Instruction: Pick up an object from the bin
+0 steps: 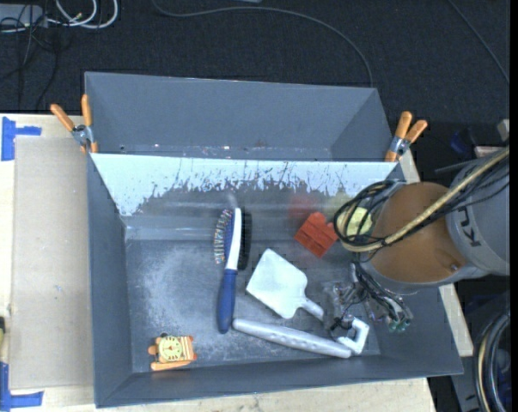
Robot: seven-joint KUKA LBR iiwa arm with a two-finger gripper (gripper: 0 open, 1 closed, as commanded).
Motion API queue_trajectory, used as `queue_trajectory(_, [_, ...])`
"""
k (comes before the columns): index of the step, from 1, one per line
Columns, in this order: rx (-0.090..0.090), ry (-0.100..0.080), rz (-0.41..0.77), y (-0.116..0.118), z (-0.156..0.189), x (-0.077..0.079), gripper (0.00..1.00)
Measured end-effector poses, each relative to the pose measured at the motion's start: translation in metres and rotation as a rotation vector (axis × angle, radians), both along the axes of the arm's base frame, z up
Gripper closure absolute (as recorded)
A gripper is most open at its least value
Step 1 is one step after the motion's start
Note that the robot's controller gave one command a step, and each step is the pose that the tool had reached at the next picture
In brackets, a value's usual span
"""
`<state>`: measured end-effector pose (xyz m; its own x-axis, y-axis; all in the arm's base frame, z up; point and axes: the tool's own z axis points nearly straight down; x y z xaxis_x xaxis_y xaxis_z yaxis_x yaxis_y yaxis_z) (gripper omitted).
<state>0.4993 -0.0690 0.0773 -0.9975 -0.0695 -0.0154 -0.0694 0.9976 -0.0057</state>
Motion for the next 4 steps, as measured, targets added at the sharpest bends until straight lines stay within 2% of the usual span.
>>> queue_trajectory(1, [-0.006,-0.025,0.111,0.0222,-0.0011,-0.0092,1.00])
queue_trajectory(4, [-0.006,-0.024,0.116,0.0227,-0.0013,-0.0094,1.00])
